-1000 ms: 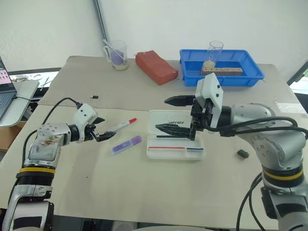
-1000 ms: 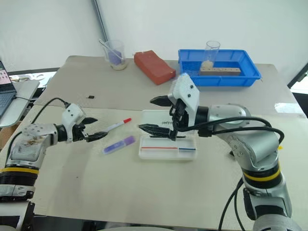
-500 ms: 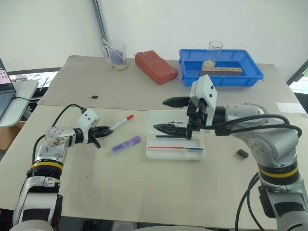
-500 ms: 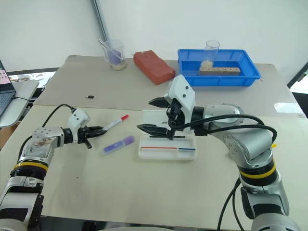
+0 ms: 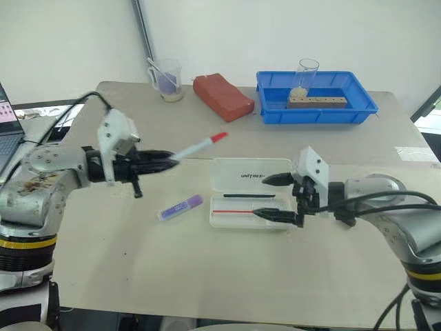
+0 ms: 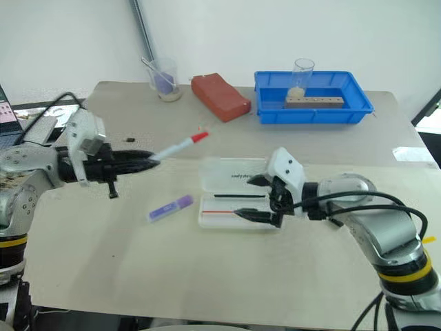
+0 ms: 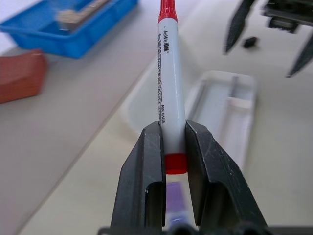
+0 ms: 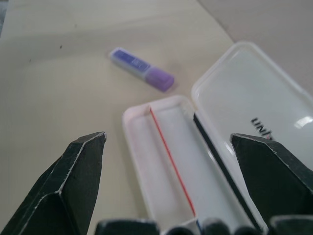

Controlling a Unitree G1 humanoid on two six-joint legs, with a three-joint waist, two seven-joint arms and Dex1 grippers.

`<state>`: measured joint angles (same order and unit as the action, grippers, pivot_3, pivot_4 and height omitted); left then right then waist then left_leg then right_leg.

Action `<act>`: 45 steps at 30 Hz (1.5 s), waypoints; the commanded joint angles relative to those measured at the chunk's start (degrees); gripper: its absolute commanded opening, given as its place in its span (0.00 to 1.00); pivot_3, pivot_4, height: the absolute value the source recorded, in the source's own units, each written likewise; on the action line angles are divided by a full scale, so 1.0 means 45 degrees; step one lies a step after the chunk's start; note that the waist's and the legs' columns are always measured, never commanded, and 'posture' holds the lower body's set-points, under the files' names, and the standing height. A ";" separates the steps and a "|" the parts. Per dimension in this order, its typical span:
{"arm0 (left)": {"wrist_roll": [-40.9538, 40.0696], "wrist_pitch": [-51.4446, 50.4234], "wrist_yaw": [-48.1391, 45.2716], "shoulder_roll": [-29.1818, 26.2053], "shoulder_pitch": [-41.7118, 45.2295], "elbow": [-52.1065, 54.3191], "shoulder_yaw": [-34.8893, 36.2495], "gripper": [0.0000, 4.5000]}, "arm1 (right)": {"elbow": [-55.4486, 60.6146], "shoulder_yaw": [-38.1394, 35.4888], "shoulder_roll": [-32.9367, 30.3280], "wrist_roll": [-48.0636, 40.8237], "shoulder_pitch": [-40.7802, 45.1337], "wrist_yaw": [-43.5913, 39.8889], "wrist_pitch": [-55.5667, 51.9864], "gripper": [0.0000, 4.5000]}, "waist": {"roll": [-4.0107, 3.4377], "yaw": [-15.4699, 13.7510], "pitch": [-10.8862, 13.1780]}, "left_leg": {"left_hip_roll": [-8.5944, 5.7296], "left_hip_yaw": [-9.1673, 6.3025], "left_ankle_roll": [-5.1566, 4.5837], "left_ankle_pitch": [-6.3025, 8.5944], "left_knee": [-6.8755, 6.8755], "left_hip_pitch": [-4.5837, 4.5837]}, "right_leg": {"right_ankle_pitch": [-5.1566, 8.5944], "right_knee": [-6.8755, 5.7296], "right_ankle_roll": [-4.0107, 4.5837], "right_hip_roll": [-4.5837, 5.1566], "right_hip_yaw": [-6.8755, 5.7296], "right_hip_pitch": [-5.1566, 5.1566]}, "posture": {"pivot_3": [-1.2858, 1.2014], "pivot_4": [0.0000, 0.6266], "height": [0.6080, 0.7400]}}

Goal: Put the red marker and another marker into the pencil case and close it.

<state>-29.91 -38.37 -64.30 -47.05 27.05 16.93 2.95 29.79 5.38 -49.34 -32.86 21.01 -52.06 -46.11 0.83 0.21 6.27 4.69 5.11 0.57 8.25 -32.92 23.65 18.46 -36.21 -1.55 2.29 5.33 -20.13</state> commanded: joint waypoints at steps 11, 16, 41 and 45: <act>0.5193 0.4932 0.0563 0.3723 0.2136 -0.4748 -0.5920 0.03 | 0.0860 -0.1093 0.0205 -0.0148 -0.1084 0.0911 0.0017 1.00 | 0.0011 -0.0052 0.0005 | -0.0026 -0.0051 -0.0004 -0.0001 -0.0027 0.0028 | -0.0001 0.0016 -0.0001 -0.0021 0.0028 -0.0002 | 0.52 0.24 1.00; 0.6173 0.6306 0.0396 0.4366 0.2700 -0.6272 -0.6384 0.03 | 0.1198 -0.1395 0.0362 -0.0213 -0.1484 0.1454 -0.0155 1.00 | 0.0010 -0.0058 0.0005 | -0.0037 -0.0062 -0.0004 -0.0001 -0.0030 0.0042 | -0.0002 0.0011 -0.0005 -0.0020 0.0030 -0.0011 | 0.52 0.24 1.00; 0.4681 0.2208 0.1058 0.1586 -0.0815 -0.0512 -0.1641 0.99 | 0.0861 -0.0502 0.0702 -0.0233 -0.0113 0.1074 0.0036 1.00 | -0.0009 0.0206 -0.0005 | -0.0018 -0.0080 -0.0005 -0.0002 -0.0012 0.0016 | -0.0001 -0.0007 -0.0011 -0.0046 0.0033 -0.0005 | 0.52 0.24 1.00; 0.4514 0.1851 0.1691 0.0953 -0.3237 0.0077 -0.0498 0.99 | 0.0782 0.0198 0.1051 -0.0219 0.0609 0.0583 0.0093 1.00 | -0.0005 0.0120 -0.0003 | -0.0010 -0.0073 -0.0005 -0.0002 -0.0012 0.0008 | -0.0001 -0.0005 -0.0008 -0.0043 0.0032 -0.0003 | 0.52 0.24 1.00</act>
<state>-8.74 -29.52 -58.04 -42.13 13.97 15.37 -1.84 32.29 6.00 -44.92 -33.06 22.21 -48.35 -46.64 0.81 0.75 6.26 4.64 4.79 0.55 8.24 -32.99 23.69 18.45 -36.24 -1.58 2.12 5.45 -20.14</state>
